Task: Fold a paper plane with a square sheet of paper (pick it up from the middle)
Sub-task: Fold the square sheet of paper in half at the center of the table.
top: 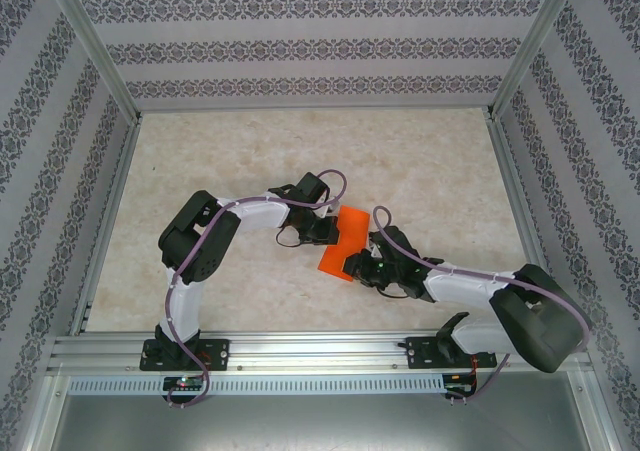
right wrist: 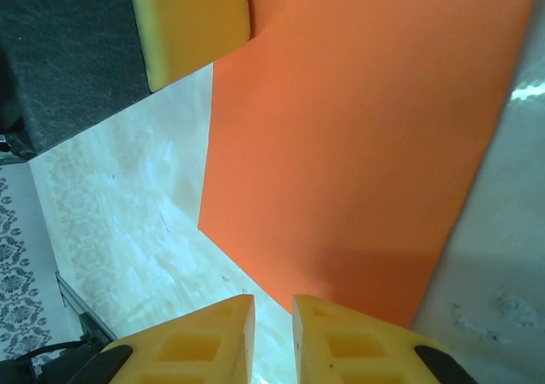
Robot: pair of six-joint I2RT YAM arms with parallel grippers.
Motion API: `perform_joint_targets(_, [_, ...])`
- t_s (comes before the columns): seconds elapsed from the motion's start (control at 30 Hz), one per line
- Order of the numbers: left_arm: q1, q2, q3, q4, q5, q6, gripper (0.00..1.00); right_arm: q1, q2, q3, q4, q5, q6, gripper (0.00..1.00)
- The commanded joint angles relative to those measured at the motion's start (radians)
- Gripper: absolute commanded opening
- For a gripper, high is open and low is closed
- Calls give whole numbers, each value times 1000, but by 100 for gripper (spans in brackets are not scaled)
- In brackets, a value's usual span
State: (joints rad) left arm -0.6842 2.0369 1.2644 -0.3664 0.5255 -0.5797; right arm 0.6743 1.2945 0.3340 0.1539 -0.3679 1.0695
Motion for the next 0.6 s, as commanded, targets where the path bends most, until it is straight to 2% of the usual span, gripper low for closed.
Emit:
perform_joint_targets(0.0, [-22,56,-2,-85,-49,33,0,12,49,2,37,-32,-2,20])
perform_joint_targets(0.2, [-23,54,-1,-89,-49,33,0,11,127,2,-57,8,-23,18])
perform_joint_targets(0.3, [-22,52,1,-96,-51,37,0,7,80,2,-86,17,-23,18])
perform_joint_targets(0.37, [-23,52,3,-98,-51,40,0,-9,15,60,-163,51,-45,18])
perform_joint_targets(0.47, [-24,52,3,-99,-52,38,0,-83,-67,100,-213,62,-84,18])
perform_joint_targets(0.57, [-23,55,3,-98,-52,36,0,-181,-88,99,-110,3,-97,19])
